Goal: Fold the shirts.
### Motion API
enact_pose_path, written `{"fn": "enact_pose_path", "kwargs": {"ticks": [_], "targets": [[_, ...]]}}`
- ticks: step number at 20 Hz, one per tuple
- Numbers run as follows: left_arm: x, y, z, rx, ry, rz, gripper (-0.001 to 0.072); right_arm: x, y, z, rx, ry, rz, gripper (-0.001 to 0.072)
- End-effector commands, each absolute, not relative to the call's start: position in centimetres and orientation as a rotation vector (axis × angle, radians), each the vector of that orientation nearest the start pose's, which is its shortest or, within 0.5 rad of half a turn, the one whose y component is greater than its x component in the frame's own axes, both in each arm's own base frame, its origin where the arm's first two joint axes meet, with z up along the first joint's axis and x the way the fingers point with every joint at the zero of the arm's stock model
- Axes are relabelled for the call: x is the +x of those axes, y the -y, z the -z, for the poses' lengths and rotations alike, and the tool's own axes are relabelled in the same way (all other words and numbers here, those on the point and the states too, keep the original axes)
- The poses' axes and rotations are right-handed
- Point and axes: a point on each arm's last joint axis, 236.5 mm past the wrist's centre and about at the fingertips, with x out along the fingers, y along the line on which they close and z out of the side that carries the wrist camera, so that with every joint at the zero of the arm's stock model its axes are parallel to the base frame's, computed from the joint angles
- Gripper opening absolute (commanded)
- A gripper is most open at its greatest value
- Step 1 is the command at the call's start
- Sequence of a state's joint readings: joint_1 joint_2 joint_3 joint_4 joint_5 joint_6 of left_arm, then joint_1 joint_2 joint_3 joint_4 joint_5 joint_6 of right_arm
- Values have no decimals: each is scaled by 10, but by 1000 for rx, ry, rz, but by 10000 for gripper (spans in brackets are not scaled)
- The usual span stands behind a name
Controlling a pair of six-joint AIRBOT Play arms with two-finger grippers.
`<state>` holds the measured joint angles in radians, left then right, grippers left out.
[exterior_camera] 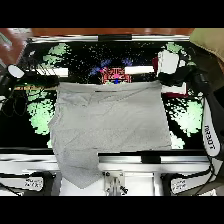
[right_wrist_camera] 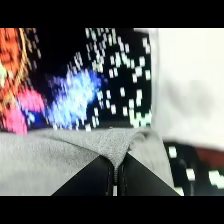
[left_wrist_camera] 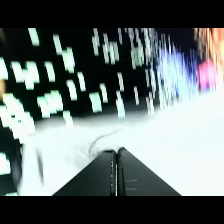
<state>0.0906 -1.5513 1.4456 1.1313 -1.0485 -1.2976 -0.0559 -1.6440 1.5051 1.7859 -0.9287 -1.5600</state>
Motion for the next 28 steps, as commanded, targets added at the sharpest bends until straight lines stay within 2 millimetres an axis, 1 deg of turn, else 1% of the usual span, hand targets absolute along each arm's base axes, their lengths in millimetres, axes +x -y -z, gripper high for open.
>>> {"fn": "enact_pose_path", "kwargs": {"ticks": [1,2,3,4,6,8,11,13,14,15,16,17,18,19,20,21,22,23,25,26,28], "targets": [[385,23,-14,-142,-1489,281,27,434,10,5,146,-1395,-21,80],[371,17,-11,-122,-1529,251,27,420,11,8,132,-1456,-22,80],[361,16,-5,-133,-1553,236,27,410,10,12,126,-1500,-31,80],[348,18,4,-153,-1591,225,27,404,10,18,128,-1526,-32,80],[323,22,28,-183,-1677,222,27,389,2,33,154,-1578,-47,80],[308,24,45,-198,-1721,219,27,372,-9,47,200,-1638,-75,80],[306,27,52,-218,-1723,219,27,357,-13,64,221,-1684,-78,80],[304,27,55,-222,-1727,215,27,354,-12,69,217,-1688,-72,81],[303,27,56,-236,-1734,201,35,356,-11,69,215,-1680,-68,144],[299,30,53,-250,-1748,209,212,356,-9,67,215,-1679,-70,359],[292,33,49,-262,-1775,220,525,354,-8,62,201,-1685,-89,470],[284,35,43,-262,-1800,233,605,351,-4,55,186,-1691,-101,470],[276,35,35,-260,-1812,240,605,345,3,46,170,-1698,-105,470],[270,36,27,-268,-1805,233,603,336,16,37,148,-1712,-87,471],[260,39,21,-287,-1784,228,586,327,34,28,132,-1722,-47,471],[246,42,17,-313,-1768,230,585,319,51,21,120,-1729,-18,470],[226,47,17,-356,-1765,234,585,317,67,14,160,-1699,27,470],[205,49,20,-399,-1772,220,584,320,77,9,219,-1656,49,470],[164,48,34,-458,-1800,179,585,320,93,2,328,-1599,77,469],[151,48,40,-478,-1807,165,584,319,99,1,372,-1585,87,469],[140,50,55,-496,-1802,144,584,320,109,0,411,-1560,107,469]]}}
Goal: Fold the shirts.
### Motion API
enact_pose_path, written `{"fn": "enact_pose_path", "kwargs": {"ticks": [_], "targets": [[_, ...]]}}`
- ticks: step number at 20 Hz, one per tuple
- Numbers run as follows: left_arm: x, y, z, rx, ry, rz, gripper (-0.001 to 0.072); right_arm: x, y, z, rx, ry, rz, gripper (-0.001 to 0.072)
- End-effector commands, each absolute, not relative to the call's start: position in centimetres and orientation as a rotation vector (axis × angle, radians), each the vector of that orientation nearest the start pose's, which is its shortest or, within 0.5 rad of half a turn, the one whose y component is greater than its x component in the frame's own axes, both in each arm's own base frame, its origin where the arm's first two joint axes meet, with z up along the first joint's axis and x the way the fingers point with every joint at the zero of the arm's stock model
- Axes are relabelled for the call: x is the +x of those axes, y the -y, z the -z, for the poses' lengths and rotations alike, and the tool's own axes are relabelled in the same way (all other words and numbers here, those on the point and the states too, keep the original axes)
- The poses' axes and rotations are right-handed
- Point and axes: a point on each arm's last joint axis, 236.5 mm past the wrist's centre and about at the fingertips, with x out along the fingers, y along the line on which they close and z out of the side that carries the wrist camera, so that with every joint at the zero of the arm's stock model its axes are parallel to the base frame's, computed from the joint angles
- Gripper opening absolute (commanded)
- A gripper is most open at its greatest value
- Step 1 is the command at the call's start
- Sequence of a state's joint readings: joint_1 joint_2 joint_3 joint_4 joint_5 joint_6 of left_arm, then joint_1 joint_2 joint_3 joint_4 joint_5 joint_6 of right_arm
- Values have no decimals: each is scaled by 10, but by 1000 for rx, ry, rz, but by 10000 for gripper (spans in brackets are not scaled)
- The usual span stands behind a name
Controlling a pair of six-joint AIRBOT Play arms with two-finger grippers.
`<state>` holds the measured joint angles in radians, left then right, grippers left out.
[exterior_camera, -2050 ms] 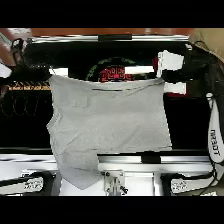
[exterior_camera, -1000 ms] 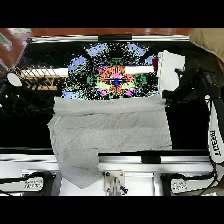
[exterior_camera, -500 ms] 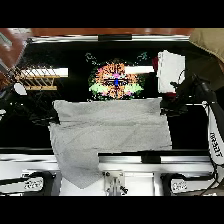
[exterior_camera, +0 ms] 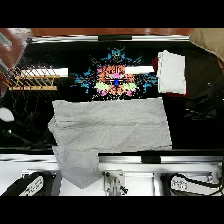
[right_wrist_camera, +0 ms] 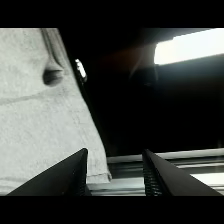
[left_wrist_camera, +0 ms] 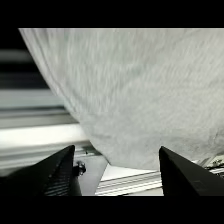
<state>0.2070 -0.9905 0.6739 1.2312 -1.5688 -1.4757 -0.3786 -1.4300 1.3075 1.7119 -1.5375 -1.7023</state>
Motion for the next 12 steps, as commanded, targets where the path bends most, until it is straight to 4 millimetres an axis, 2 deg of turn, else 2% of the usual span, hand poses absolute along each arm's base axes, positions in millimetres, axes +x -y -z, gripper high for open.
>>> {"fn": "enact_pose_path", "kwargs": {"ticks": [1,6,7,8,12], "targets": [[136,52,62,-500,-1814,143,584,320,111,0,412,-1556,112,468],[117,60,89,-506,-1880,138,583,323,113,1,403,-1543,115,469],[116,63,90,-505,-1888,144,570,323,113,1,403,-1543,115,469],[118,66,91,-510,-1884,151,527,323,113,1,403,-1544,115,468],[114,75,98,-492,-1927,180,527,320,112,1,406,-1556,111,469]]}}
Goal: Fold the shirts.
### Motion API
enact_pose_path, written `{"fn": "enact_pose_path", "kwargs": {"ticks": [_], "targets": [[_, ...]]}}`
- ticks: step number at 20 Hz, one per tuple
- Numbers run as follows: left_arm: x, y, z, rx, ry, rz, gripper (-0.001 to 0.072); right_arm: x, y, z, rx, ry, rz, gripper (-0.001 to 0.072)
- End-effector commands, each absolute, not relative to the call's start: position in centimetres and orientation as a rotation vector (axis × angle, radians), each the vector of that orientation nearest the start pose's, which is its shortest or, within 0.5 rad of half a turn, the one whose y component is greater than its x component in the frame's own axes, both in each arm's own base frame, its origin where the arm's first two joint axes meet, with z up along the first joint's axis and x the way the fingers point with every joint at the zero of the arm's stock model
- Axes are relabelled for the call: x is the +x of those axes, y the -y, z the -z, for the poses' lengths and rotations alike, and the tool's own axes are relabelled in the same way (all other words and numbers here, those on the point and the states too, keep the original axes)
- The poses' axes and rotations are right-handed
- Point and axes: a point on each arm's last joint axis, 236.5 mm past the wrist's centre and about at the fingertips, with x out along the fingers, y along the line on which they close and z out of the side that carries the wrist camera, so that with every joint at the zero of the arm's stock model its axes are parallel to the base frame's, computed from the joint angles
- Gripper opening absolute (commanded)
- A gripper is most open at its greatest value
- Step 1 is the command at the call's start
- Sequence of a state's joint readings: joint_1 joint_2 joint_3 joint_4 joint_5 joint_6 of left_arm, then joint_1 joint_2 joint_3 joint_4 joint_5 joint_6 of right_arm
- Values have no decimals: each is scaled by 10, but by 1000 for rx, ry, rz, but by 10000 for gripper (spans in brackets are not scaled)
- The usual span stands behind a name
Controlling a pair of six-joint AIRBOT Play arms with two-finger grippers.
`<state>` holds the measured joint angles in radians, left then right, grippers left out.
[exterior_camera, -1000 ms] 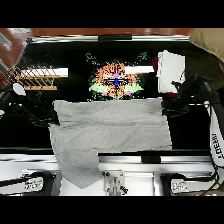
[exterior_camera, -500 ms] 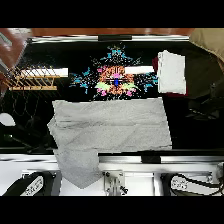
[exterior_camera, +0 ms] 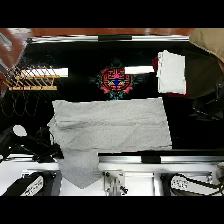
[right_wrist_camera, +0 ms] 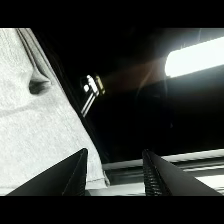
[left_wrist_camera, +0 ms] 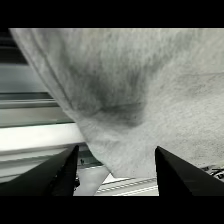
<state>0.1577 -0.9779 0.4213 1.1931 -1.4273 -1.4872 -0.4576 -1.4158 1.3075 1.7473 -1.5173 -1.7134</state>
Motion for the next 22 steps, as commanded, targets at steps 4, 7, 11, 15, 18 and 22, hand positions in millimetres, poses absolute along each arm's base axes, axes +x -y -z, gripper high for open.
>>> {"fn": "enact_pose_path", "kwargs": {"ticks": [4,7,11,15,18,22], "targets": [[123,86,107,-478,-1899,177,477,315,110,0,409,-1577,107,469],[122,93,107,-441,-1896,225,134,292,107,19,397,-1665,98,660],[114,93,101,-406,-1923,292,27,232,46,71,535,-1847,-105,660],[127,91,86,-344,-1855,350,27,213,43,91,526,-1886,-98,656],[143,91,74,-327,-1785,357,27,219,37,91,541,-1875,-86,654],[154,91,65,-325,-1747,352,27,216,18,101,475,-1907,-112,648]]}}
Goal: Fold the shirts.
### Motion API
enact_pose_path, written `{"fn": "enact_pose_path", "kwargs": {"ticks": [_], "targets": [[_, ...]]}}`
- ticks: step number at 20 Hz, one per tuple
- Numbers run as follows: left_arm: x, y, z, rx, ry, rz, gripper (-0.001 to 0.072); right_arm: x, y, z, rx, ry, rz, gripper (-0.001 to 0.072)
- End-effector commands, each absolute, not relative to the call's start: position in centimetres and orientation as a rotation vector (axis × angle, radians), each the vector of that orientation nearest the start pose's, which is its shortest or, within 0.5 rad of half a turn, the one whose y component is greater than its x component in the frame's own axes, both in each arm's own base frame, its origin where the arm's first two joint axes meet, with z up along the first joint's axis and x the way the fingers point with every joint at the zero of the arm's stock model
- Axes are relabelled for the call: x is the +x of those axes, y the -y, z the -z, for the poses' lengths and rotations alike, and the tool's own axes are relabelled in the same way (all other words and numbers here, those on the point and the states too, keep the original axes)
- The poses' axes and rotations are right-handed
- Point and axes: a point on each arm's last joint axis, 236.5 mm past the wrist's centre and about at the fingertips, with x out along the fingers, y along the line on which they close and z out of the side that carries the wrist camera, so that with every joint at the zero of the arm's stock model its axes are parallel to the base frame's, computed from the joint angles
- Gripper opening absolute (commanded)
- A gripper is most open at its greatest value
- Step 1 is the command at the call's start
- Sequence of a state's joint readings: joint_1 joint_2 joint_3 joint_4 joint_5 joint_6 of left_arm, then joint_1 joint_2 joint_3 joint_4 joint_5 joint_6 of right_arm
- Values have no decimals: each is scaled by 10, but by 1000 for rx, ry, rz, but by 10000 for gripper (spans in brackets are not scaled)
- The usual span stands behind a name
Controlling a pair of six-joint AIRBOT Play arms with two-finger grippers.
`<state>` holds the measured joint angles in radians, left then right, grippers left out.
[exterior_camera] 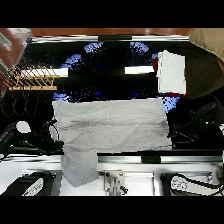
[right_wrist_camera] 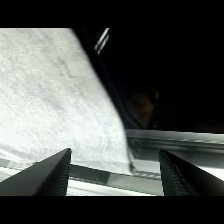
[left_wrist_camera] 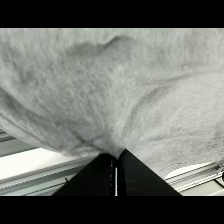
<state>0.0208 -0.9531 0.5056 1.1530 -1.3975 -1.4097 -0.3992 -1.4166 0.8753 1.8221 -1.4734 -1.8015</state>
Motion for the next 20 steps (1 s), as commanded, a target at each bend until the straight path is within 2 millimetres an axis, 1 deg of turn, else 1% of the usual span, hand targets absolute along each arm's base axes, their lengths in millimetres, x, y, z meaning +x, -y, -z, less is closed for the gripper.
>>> {"fn": "enact_pose_path", "kwargs": {"ticks": [1,6,7,8,9,10,11,13,15,16,18,19,20], "targets": [[156,91,63,-322,-1741,354,27,210,15,103,476,-1925,-116,648],[165,92,56,-317,-1709,359,27,189,0,111,514,-1986,-127,648],[168,92,53,-315,-1699,359,27,186,-3,113,505,-1995,-134,636],[171,91,50,-315,-1687,356,27,186,-6,114,490,-1995,-139,467],[176,91,47,-312,-1671,357,27,188,-7,115,480,-1986,-137,275],[180,90,42,-303,-1653,357,27,191,-8,114,468,-1970,-133,121],[186,87,38,-288,-1632,350,27,197,-7,111,457,-1943,-131,80],[201,78,25,-251,-1567,345,27,215,-9,96,448,-1862,-157,80],[224,69,0,-228,-1465,346,27,244,-9,69,433,-1735,-180,79],[237,64,-14,-231,-1415,333,26,263,-5,55,426,-1662,-166,79],[266,51,-43,-232,-1303,292,24,303,7,33,413,-1533,-115,79],[282,44,-54,-235,-1254,270,23,322,11,25,400,-1475,-96,79],[295,39,-57,-241,-1233,257,23,341,10,21,380,-1433,-93,79]]}}
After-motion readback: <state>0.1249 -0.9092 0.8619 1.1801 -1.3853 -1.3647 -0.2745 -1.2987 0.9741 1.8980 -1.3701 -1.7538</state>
